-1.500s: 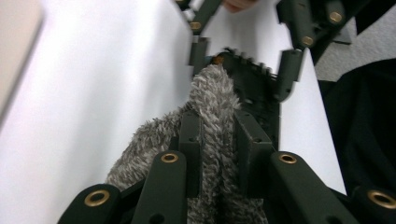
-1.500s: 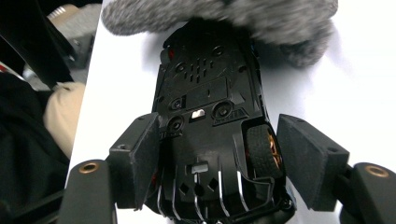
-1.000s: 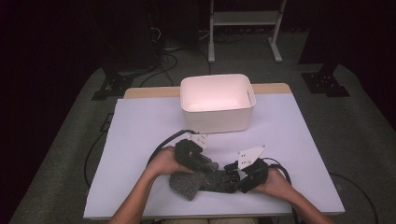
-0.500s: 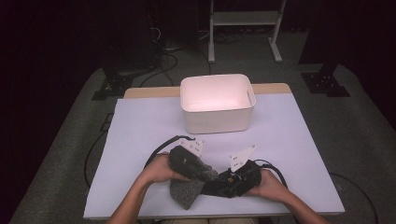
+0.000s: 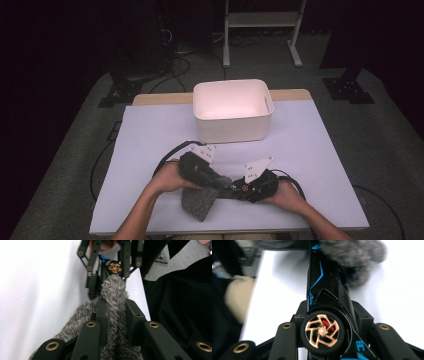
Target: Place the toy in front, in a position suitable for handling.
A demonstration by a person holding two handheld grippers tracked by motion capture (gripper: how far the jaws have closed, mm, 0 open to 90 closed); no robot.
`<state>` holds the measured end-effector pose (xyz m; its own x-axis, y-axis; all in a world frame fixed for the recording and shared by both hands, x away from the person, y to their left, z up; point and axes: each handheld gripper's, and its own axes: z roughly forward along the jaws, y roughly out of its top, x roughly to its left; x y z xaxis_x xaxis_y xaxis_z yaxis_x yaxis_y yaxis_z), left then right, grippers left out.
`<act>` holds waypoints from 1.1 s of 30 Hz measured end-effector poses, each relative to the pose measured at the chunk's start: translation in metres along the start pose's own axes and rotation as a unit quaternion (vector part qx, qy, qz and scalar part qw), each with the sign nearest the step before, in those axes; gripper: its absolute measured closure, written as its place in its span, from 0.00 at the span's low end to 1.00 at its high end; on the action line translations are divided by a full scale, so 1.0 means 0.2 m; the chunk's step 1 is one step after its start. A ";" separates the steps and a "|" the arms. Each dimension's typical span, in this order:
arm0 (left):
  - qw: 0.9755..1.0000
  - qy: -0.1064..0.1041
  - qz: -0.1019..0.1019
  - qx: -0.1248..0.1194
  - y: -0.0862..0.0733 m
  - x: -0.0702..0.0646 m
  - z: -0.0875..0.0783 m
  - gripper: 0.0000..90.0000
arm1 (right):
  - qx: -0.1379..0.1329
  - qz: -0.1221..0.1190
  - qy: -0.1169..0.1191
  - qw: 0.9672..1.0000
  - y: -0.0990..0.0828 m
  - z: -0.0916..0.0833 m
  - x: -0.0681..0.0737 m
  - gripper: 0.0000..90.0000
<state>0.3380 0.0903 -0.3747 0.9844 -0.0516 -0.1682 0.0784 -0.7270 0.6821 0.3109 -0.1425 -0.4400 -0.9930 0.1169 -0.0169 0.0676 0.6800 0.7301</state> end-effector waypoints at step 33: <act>0.998 -0.004 0.037 0.042 0.14 0.04 0.14 0.86 | -0.021 0.034 0.005 0.999 -0.11 -0.10 -0.05 0.63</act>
<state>0.3447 0.0505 -0.3759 0.9858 -0.1114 -0.1253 -0.0074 -0.7757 0.6311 0.3172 -0.1729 -0.4429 -0.9871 0.1553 0.0399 0.1312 0.6397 0.7573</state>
